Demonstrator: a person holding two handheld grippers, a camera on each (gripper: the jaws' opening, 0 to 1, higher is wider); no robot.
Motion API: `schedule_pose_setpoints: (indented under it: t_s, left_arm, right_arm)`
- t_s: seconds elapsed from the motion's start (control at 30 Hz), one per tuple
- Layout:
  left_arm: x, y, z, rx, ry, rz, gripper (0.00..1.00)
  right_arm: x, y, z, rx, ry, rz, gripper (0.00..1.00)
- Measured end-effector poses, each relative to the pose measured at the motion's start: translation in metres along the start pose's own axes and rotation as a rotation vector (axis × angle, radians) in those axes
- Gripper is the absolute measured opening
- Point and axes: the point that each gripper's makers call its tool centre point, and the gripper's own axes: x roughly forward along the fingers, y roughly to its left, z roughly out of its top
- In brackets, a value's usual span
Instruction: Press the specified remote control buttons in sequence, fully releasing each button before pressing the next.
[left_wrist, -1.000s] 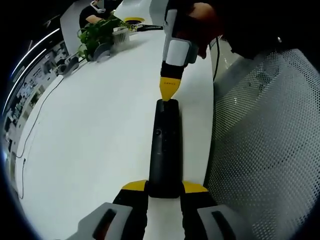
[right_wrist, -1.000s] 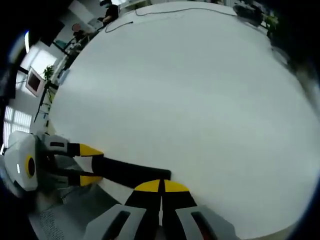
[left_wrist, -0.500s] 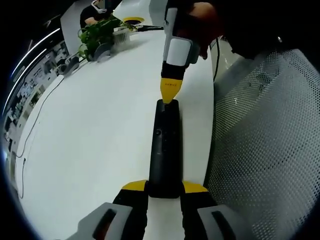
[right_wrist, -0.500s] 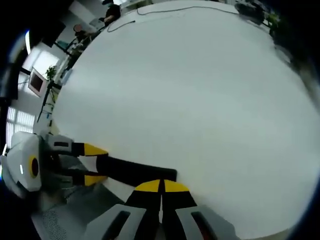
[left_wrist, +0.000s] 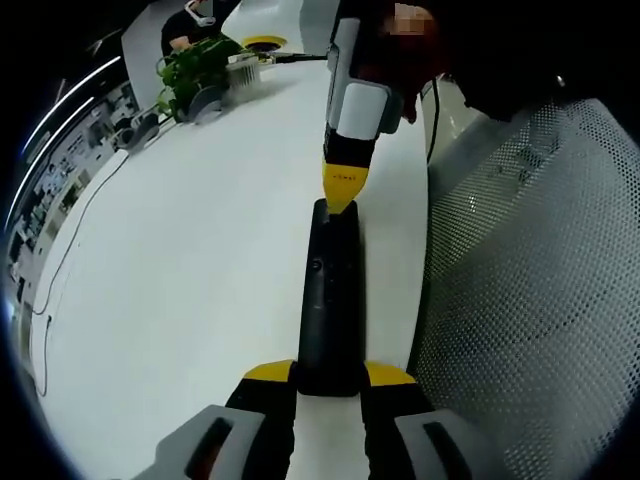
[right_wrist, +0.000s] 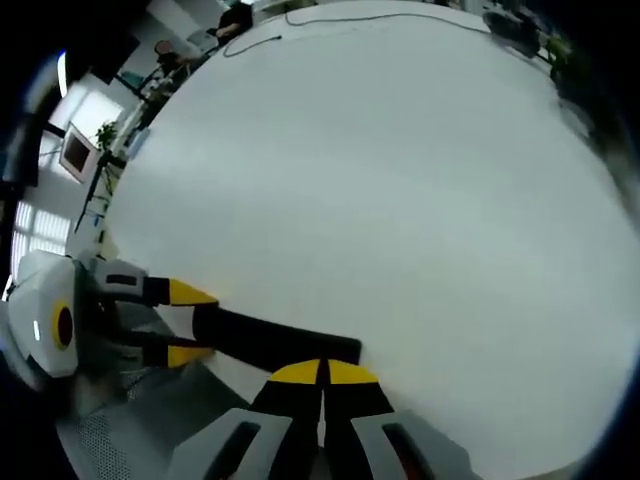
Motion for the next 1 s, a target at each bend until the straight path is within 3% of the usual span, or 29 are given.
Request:
schedule_pose_setpoints:
  t_s: [1.0]
  left_arm:
    - [-0.0001, 0.0003, -0.0003, -0.002, -0.003, 0.002, 0.25]
  right_arm:
    - [0.0, 0.0007, 0.0003, 0.008, -0.001, -0.001, 0.0]
